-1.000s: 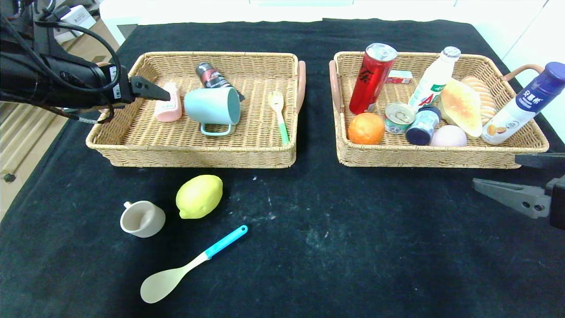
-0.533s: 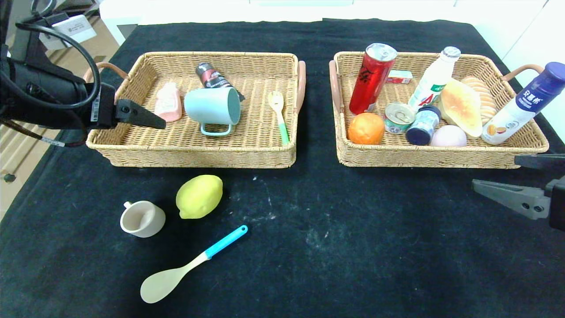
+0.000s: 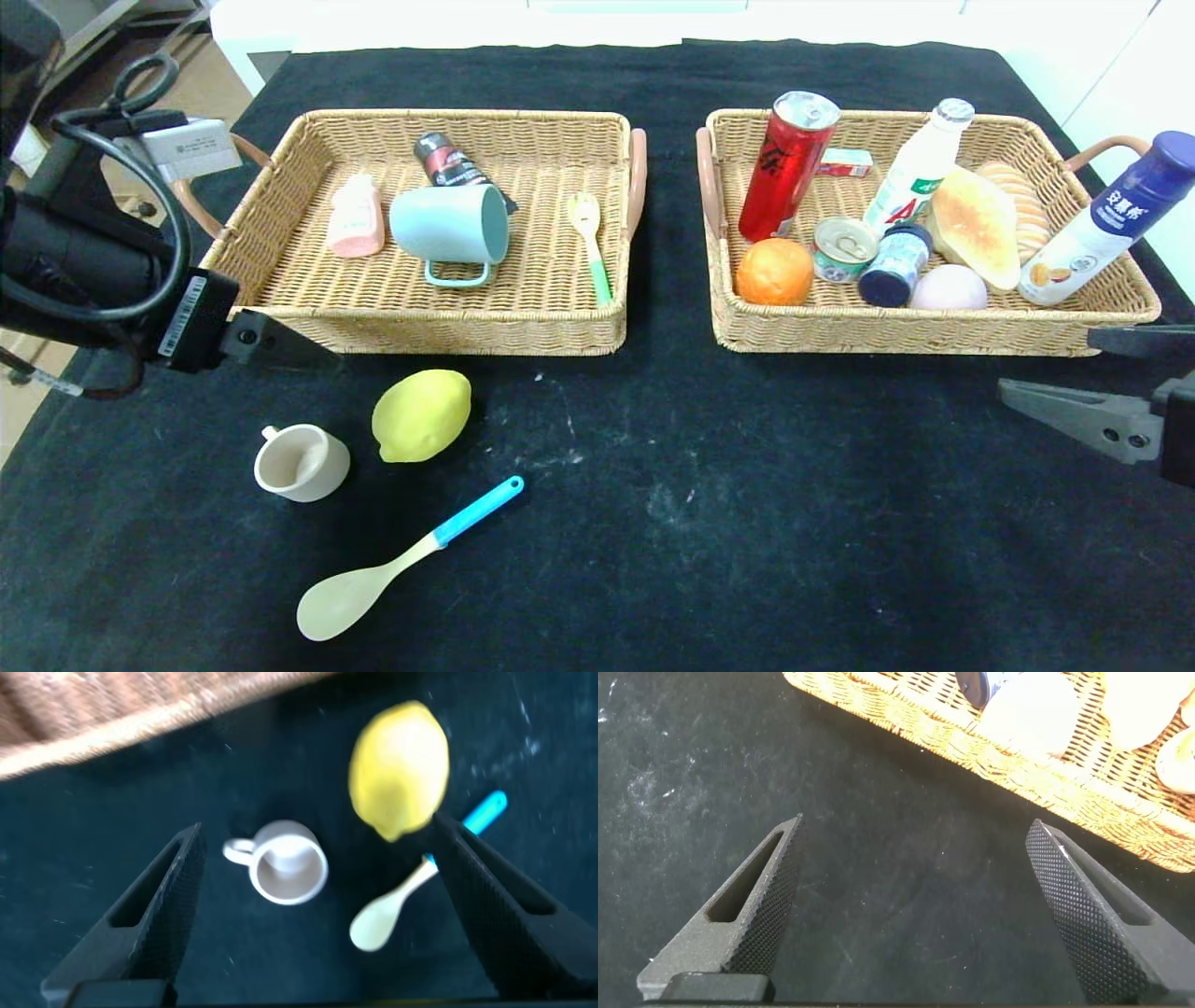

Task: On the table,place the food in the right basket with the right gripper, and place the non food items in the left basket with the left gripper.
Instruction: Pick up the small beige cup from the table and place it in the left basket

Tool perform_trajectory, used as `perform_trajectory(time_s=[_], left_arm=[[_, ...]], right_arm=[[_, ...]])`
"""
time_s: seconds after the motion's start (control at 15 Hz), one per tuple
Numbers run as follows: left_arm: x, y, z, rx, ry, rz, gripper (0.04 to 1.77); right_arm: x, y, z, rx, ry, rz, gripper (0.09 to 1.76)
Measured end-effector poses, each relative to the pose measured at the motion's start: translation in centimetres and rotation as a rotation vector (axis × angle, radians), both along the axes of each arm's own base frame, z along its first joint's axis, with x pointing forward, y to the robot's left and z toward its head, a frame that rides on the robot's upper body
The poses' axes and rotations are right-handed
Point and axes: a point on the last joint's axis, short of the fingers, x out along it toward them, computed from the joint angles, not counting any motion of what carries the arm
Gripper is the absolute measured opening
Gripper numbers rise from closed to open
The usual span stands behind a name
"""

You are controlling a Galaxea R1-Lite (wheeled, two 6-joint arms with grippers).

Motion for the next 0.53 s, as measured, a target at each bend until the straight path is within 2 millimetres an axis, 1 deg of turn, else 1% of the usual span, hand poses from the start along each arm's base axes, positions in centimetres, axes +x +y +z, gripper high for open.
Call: perform_trajectory(time_s=[0.33,0.53], left_arm=[[-1.4,-0.9,-2.2,0.057,0.069,-0.091,1.71],[-2.3,-1.1,-3.4,0.097,0.1,-0.122,1.71]], right_arm=[[0.1,0.0,0.0,0.0,0.002,0.0,1.71],[0.1,0.0,-0.1,-0.001,0.006,0.0,1.71]])
